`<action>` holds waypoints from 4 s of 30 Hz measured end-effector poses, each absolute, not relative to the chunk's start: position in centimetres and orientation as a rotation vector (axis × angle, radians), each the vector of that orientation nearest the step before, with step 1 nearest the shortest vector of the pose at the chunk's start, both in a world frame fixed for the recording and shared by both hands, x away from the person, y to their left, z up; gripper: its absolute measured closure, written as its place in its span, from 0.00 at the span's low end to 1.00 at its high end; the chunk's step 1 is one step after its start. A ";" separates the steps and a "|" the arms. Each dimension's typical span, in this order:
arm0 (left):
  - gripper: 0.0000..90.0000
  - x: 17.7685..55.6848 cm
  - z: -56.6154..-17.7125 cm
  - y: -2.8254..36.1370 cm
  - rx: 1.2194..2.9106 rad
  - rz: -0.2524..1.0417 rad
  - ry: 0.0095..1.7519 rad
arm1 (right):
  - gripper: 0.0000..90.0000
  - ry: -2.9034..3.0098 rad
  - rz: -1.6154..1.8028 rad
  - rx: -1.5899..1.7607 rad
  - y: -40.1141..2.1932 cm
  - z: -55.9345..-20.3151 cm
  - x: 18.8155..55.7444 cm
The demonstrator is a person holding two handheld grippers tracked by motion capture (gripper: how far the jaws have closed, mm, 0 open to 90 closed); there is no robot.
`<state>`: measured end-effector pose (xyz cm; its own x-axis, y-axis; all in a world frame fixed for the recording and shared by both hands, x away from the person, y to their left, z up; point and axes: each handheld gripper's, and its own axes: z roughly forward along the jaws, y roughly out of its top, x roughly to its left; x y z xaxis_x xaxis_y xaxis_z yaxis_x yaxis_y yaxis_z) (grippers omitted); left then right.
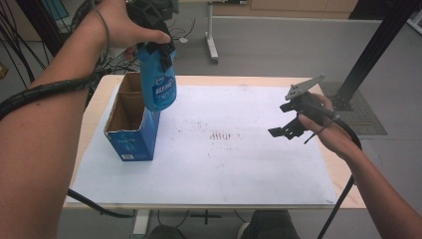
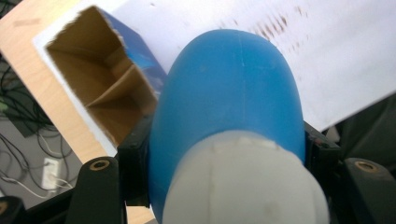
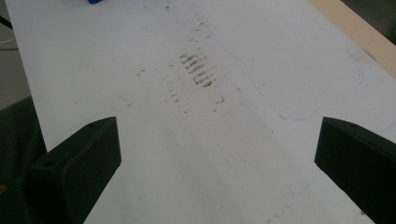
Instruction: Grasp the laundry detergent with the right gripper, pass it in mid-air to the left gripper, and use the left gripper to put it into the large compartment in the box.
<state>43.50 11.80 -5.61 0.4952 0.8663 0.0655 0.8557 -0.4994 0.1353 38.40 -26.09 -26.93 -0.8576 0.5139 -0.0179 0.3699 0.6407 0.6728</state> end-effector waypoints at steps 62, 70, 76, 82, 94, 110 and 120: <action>0.41 45.9 -7.5 23.8 1.970 0.179 2.266 | 0.00 2.582 0.910 0.779 -30.0 -26.5 37.6; 0.41 46.2 -9.4 23.8 1.981 0.160 2.257 | 0.00 2.579 0.910 0.786 -30.1 -26.7 37.6; 0.41 46.2 -11.3 24.0 1.982 0.136 2.262 | 0.00 2.587 0.900 0.783 -30.2 -26.9 37.5; 0.41 46.2 -13.2 23.9 2.010 0.129 2.256 | 0.00 2.587 0.898 0.786 -30.1 -27.1 37.5; 0.41 46.0 -16.7 23.7 2.038 0.122 2.247 | 0.00 2.595 0.883 0.772 -29.6 -27.3 37.5; 0.41 46.0 -20.8 23.1 2.066 0.139 2.240 | 0.00 2.599 0.856 0.783 -29.8 -27.6 37.5; 0.41 46.0 -22.9 22.5 2.092 0.130 2.228 | 0.00 2.602 0.851 0.789 -30.1 -27.8 37.5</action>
<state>45.98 22.50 -22.91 -0.0629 0.9980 -0.0017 0.9910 0.0627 0.1182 37.50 -30.07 -27.77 -0.8075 0.5811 -0.1016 0.4089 0.6755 0.6136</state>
